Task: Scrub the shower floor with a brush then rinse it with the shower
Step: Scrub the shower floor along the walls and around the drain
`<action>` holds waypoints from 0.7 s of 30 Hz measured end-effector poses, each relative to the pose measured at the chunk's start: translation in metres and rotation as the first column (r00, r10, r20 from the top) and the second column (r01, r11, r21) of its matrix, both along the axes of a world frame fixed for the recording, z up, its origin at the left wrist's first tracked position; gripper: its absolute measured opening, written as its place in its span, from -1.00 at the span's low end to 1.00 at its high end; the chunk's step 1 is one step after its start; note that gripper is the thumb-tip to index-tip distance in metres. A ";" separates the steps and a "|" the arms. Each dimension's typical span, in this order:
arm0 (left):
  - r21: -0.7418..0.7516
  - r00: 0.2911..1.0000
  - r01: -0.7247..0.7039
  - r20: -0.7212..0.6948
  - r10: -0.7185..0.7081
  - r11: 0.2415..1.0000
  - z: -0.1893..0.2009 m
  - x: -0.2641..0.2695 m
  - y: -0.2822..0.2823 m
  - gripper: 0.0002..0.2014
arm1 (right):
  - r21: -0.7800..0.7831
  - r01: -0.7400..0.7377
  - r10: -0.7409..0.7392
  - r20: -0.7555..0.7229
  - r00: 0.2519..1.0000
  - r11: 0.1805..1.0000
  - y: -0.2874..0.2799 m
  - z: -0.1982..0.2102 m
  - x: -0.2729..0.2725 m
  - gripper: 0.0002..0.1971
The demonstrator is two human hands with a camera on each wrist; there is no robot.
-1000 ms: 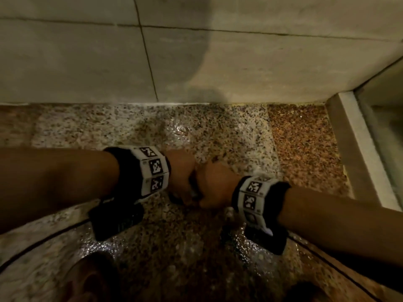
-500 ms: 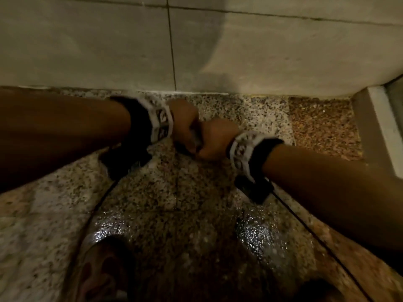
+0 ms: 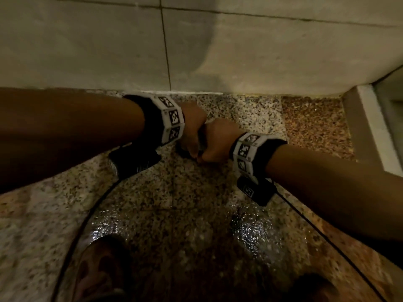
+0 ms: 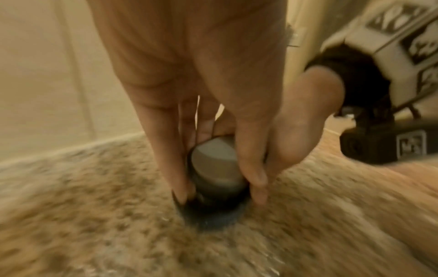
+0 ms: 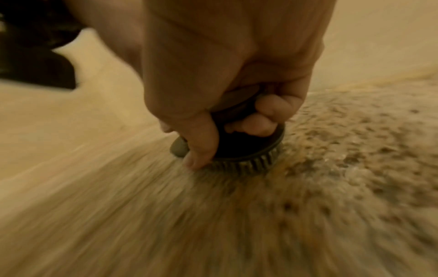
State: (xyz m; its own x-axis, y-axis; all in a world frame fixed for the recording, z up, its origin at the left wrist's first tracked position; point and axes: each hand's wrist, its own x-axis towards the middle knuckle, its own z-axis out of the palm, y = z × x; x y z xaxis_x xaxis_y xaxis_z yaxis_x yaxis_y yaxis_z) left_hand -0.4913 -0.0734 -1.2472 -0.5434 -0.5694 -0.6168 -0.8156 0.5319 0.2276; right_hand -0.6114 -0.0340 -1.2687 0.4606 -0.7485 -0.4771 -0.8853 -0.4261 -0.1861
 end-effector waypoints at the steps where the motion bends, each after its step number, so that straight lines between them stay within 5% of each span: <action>1: 0.065 1.000 0.016 -0.002 -0.016 0.998 -0.004 0.000 0.011 -0.68 | 0.042 -0.034 0.035 -0.018 0.999 0.999 0.012 0.005 0.000 -0.60; 5: 0.277 0.996 0.089 -0.024 -0.086 0.957 -0.021 0.003 0.064 -0.63 | 0.155 -0.161 0.166 -0.022 0.986 0.975 0.069 0.009 -0.009 -0.62; 11: -0.139 0.996 0.005 -0.090 -0.017 0.990 0.001 -0.015 -0.001 -0.75 | -0.034 0.183 -0.184 -0.021 0.983 0.982 -0.018 0.002 -0.019 -0.65; 15: -0.006 0.992 0.106 -0.067 -0.106 0.994 -0.005 -0.025 0.032 -0.80 | 0.087 0.046 -0.040 -0.062 0.997 0.995 0.018 0.009 -0.035 -0.63; 17: 0.091 0.988 0.125 -0.102 -0.115 0.988 -0.012 -0.021 0.057 -0.61 | 0.144 -0.048 0.057 -0.058 0.997 0.988 0.051 0.003 -0.043 -0.58; 19: 0.087 0.988 0.070 -0.145 -0.057 0.994 -0.017 -0.019 0.059 -0.43 | 0.142 -0.046 0.059 -0.087 0.995 0.989 0.045 -0.001 -0.047 -0.53; 21: -0.006 0.978 -0.013 -0.208 0.011 1.000 -0.013 -0.023 0.034 -0.48 | 0.071 0.013 -0.005 -0.120 0.993 0.997 0.009 0.000 -0.049 -0.49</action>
State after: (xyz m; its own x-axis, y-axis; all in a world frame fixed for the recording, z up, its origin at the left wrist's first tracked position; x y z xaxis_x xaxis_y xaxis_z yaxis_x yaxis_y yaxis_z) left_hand -0.5144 -0.0395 -1.2598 -0.6528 -0.5806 -0.4866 -0.7570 0.5247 0.3894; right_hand -0.6605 -0.0248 -1.2691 0.3901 -0.7144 -0.5809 -0.9068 -0.4074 -0.1080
